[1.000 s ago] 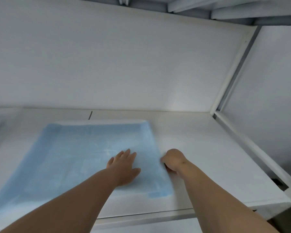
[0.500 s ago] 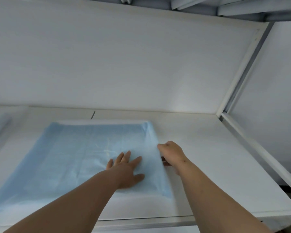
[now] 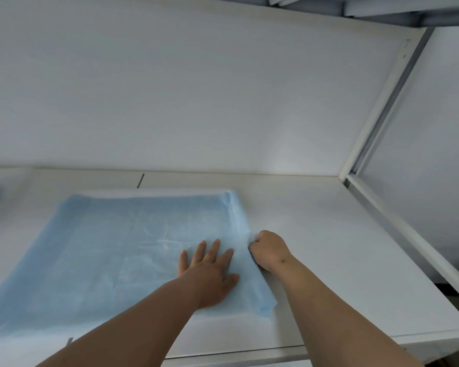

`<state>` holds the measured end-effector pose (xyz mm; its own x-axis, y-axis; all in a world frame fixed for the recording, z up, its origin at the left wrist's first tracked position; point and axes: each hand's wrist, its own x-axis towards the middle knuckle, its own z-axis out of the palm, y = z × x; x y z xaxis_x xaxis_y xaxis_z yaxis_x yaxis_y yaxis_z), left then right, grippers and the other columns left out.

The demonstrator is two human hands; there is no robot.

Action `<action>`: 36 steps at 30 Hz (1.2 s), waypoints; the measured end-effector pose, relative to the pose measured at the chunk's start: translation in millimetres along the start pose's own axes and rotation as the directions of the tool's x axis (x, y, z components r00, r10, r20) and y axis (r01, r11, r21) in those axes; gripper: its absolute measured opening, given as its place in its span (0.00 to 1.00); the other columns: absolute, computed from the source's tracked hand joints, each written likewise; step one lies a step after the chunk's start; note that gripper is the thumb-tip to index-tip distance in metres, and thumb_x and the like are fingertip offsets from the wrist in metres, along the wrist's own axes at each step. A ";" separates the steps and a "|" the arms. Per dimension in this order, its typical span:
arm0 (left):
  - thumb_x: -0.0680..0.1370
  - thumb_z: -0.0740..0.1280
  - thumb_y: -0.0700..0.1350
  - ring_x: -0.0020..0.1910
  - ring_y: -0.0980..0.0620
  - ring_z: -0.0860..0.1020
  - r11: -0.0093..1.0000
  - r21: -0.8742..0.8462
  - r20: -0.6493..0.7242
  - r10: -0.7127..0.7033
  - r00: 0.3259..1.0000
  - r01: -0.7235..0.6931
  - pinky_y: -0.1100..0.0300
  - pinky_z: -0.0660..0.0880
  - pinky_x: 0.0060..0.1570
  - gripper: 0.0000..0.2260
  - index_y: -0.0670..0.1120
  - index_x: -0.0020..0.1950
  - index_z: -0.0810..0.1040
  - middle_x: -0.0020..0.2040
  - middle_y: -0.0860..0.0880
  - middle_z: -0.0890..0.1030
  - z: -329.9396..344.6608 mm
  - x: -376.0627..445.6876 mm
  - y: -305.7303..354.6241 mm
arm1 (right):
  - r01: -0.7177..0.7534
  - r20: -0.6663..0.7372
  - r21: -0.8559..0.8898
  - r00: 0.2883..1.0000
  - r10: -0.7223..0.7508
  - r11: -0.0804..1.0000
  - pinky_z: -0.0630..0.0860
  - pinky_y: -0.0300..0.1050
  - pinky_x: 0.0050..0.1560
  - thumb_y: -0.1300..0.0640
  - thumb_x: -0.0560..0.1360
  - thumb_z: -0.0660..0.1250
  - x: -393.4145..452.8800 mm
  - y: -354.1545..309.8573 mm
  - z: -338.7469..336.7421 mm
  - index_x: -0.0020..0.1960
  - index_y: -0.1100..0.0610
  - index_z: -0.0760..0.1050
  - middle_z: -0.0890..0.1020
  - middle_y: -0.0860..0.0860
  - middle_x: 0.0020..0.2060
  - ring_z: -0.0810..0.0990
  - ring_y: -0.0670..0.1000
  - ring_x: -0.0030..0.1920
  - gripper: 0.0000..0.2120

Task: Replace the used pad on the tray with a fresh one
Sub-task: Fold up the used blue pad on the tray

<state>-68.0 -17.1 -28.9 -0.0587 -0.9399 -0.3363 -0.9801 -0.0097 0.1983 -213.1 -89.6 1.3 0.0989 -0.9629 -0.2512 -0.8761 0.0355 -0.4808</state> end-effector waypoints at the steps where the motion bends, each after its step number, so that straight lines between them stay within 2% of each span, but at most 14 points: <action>1: 0.80 0.48 0.64 0.78 0.48 0.35 1.000 -0.004 0.010 0.001 1.000 -0.001 0.39 0.36 0.73 0.29 0.60 0.78 0.42 0.79 0.54 0.37 -0.8 0.6 -0.9 | 0.004 -0.024 0.028 1.000 -0.003 1.000 0.70 0.45 0.48 0.57 0.77 0.59 0.2 -0.9 -1.3 0.41 0.58 0.69 0.79 0.57 0.47 0.76 0.58 0.49 0.07; 5: 0.79 0.48 0.65 0.77 0.48 0.34 1.000 -0.023 0.035 0.012 0.999 -0.011 0.39 0.35 0.73 0.30 0.61 0.78 0.41 0.79 0.54 0.36 -2.2 2.7 -3.5 | 0.001 -0.154 0.259 0.987 0.041 0.966 0.64 0.44 0.42 0.57 0.78 0.58 3.8 -8.0 -12.7 0.37 0.57 0.66 0.74 0.52 0.37 0.72 0.55 0.41 0.11; 7: 0.79 0.48 0.66 0.77 0.48 0.34 0.999 -0.030 0.039 0.020 0.999 -0.019 0.39 0.35 0.72 0.30 0.61 0.78 0.41 0.79 0.54 0.36 -1.2 2.8 -4.4 | -0.017 -0.124 0.461 0.989 0.084 0.887 0.65 0.47 0.42 0.59 0.76 0.58 5.2 -9.9 -17.8 0.36 0.58 0.65 0.71 0.53 0.34 0.70 0.55 0.39 0.10; 11: 0.78 0.49 0.68 0.77 0.48 0.33 0.999 -0.038 0.053 0.033 0.998 -0.031 0.39 0.33 0.72 0.32 0.62 0.78 0.42 0.79 0.54 0.35 -1.4 2.5 -6.2 | -0.259 0.219 0.800 0.966 0.138 0.541 0.71 0.48 0.37 0.60 0.73 0.62 1.8 -4.0 -20.9 0.40 0.61 0.72 0.74 0.59 0.33 0.72 0.56 0.33 0.05; 15: 0.76 0.50 0.70 0.76 0.47 0.31 0.998 -0.036 0.068 0.059 0.996 -0.056 0.38 0.31 0.71 0.32 0.67 0.76 0.42 0.78 0.53 0.33 -0.4 2.1 -9.2 | -0.442 0.400 0.767 0.896 0.193 0.465 0.76 0.46 0.38 0.49 0.79 0.62 7.0 8.5 -20.0 0.46 0.63 0.77 0.81 0.57 0.32 0.78 0.56 0.31 0.16; 17: 0.74 0.51 0.72 0.76 0.46 0.30 0.997 -0.037 0.084 0.074 0.994 -0.071 0.38 0.31 0.70 0.32 0.69 0.75 0.42 0.78 0.52 0.32 0.2 1.6 -10.3 | -0.487 0.474 0.724 0.866 0.160 0.488 0.79 0.50 0.46 0.45 0.78 0.64 7.0 9.9 -18.8 0.53 0.64 0.79 0.83 0.60 0.39 0.81 0.58 0.38 0.21; 19: 0.73 0.52 0.73 0.75 0.46 0.29 0.996 -0.044 0.098 0.082 0.992 -0.078 0.38 0.30 0.70 0.32 0.71 0.74 0.43 0.78 0.52 0.32 -0.5 1.0 -10.2 | -0.469 0.475 0.728 0.871 0.126 0.501 0.79 0.49 0.45 0.45 0.77 0.66 4.9 7.5 -19.2 0.49 0.63 0.79 0.83 0.59 0.37 0.81 0.58 0.38 0.19; 21: 0.73 0.54 0.72 0.75 0.45 0.29 0.995 -0.047 0.107 0.092 0.990 -0.088 0.37 0.30 0.70 0.31 0.72 0.73 0.45 0.78 0.51 0.32 -2.5 -0.2 -9.6 | -0.414 0.426 0.777 0.900 0.088 0.474 0.77 0.47 0.39 0.50 0.77 0.67 0.6 0.0 -18.8 0.43 0.60 0.78 0.80 0.57 0.31 0.79 0.56 0.33 0.13; 23: 0.73 0.55 0.71 0.75 0.45 0.30 0.995 -0.040 0.110 0.097 0.989 -0.093 0.37 0.31 0.70 0.30 0.72 0.73 0.47 0.78 0.51 0.32 -3.9 -1.1 -9.3 | -0.309 0.316 0.837 0.947 0.064 0.451 0.76 0.47 0.40 0.58 0.77 0.67 1.2 -7.5 -14.1 0.49 0.58 0.78 0.80 0.56 0.33 0.78 0.55 0.34 0.04; 24: 0.74 0.55 0.71 0.75 0.45 0.29 0.995 -0.037 0.110 0.097 0.989 -0.093 0.38 0.30 0.70 0.30 0.72 0.73 0.47 0.78 0.51 0.32 -4.0 -1.5 -9.1 | -0.243 0.239 0.855 0.969 0.068 0.458 0.77 0.48 0.42 0.63 0.76 0.67 2.8 -9.8 -11.0 0.55 0.57 0.77 0.80 0.56 0.37 0.78 0.54 0.36 0.08; 27: 0.74 0.54 0.71 0.75 0.45 0.28 0.993 -0.058 0.123 0.108 0.987 -0.101 0.38 0.29 0.69 0.30 0.73 0.73 0.46 0.78 0.51 0.31 -4.3 -1.4 -9.9 | -0.084 0.036 0.817 0.995 0.096 0.571 0.79 0.54 0.47 0.70 0.71 0.65 5.6 -20.4 -6.8 0.61 0.54 0.74 0.80 0.56 0.44 0.79 0.55 0.41 0.21; 31: 0.74 0.55 0.71 0.74 0.45 0.28 0.991 -0.079 0.122 0.118 0.986 -0.109 0.38 0.29 0.68 0.30 0.72 0.73 0.48 0.78 0.51 0.31 -3.3 -1.4 -10.4 | 0.213 -0.178 0.531 0.974 -0.138 0.820 0.70 0.35 0.40 0.70 0.71 0.63 -2.3 -41.3 -7.4 0.59 0.54 0.75 0.78 0.48 0.45 0.75 0.46 0.39 0.21; 34: 0.74 0.57 0.69 0.75 0.47 0.29 0.987 -0.126 0.112 0.118 0.987 -0.104 0.39 0.29 0.69 0.28 0.71 0.73 0.53 0.78 0.54 0.34 -5.5 -0.5 -10.0 | 0.378 -0.052 0.273 0.924 -0.378 0.885 0.68 0.29 0.45 0.67 0.70 0.67 -8.9 -51.3 -4.9 0.61 0.51 0.76 0.78 0.47 0.53 0.73 0.38 0.40 0.22; 36: 0.77 0.59 0.60 0.78 0.49 0.35 0.978 -0.187 0.049 0.101 0.994 -0.090 0.42 0.34 0.72 0.25 0.68 0.74 0.58 0.80 0.56 0.42 -10.5 -0.2 -12.6 | 0.306 0.120 0.348 0.923 -0.366 0.886 0.70 0.31 0.51 0.61 0.71 0.72 -12.6 -50.6 -6.5 0.62 0.49 0.76 0.77 0.47 0.55 0.75 0.38 0.47 0.21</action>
<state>-53.6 -20.4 -21.6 -0.1669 -0.9182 -0.3592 -0.9180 0.0117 0.3964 -173.1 -81.0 34.3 0.4686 -0.8693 -0.1569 -0.5819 -0.1702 -0.7953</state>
